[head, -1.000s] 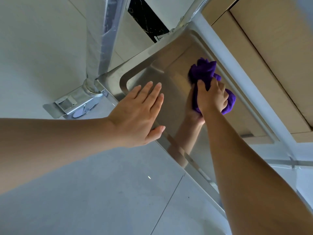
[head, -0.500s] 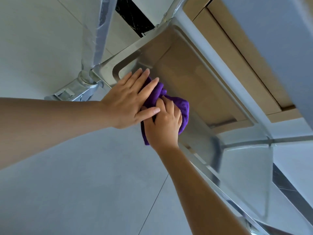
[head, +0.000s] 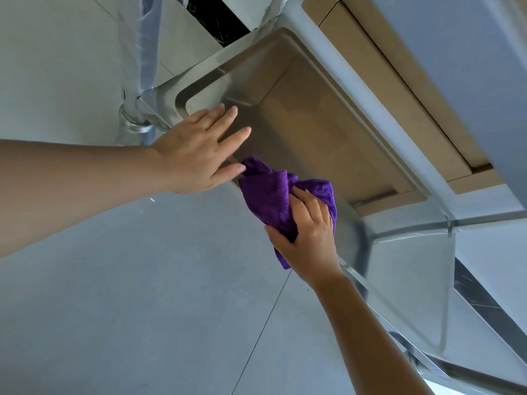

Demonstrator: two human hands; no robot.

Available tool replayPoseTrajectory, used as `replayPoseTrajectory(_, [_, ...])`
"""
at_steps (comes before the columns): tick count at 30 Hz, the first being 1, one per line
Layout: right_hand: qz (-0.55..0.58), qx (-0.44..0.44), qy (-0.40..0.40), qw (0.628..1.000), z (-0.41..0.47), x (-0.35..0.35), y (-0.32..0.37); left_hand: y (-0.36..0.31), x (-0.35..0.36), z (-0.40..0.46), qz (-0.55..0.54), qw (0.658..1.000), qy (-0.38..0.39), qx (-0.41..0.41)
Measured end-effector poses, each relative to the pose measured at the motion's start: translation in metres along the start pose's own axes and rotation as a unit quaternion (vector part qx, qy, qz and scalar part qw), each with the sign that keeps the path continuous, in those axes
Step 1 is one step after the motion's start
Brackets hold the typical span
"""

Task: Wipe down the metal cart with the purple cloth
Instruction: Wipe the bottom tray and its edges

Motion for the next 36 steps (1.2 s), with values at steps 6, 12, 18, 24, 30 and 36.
replayPoseTrajectory(6, [0.016,0.008,-0.022,1.000,0.006,0.006,0.019,0.018,-0.006,-0.005,0.004,1.000,0.022,-0.001])
replayPoseTrajectory(12, [0.019,-0.047,0.012,0.999,-0.001,0.003,0.009,0.030,-0.008,-0.011,-0.009,0.998,0.060,-0.006])
replayPoseTrajectory(18, [-0.044,0.015,-0.025,0.999,0.020,0.016,0.039,0.021,-0.016,-0.010,-0.169,0.974,0.098,-0.112])
replayPoseTrajectory(24, [-0.055,0.033,-0.032,0.997,0.082,0.034,0.097,0.024,-0.025,-0.008,-0.298,0.942,0.047,-0.149])
replayPoseTrajectory(30, [-0.002,-0.064,-0.007,0.998,0.071,0.028,0.080,0.030,-0.029,-0.010,-0.299,0.943,0.056,-0.133])
replayPoseTrajectory(36, [0.042,-0.016,0.038,0.998,-0.003,0.002,0.011,0.001,-0.034,0.010,-0.211,0.974,0.055,-0.059])
Point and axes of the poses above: each hand's wrist, its own z-axis towards the middle knuckle, its own x-axis out of the palm, y = z × x, the point moved 2 cm from there along z, towards the middle knuckle, and after that the axes turned 8 degrees about y, right-handed, at the moved point
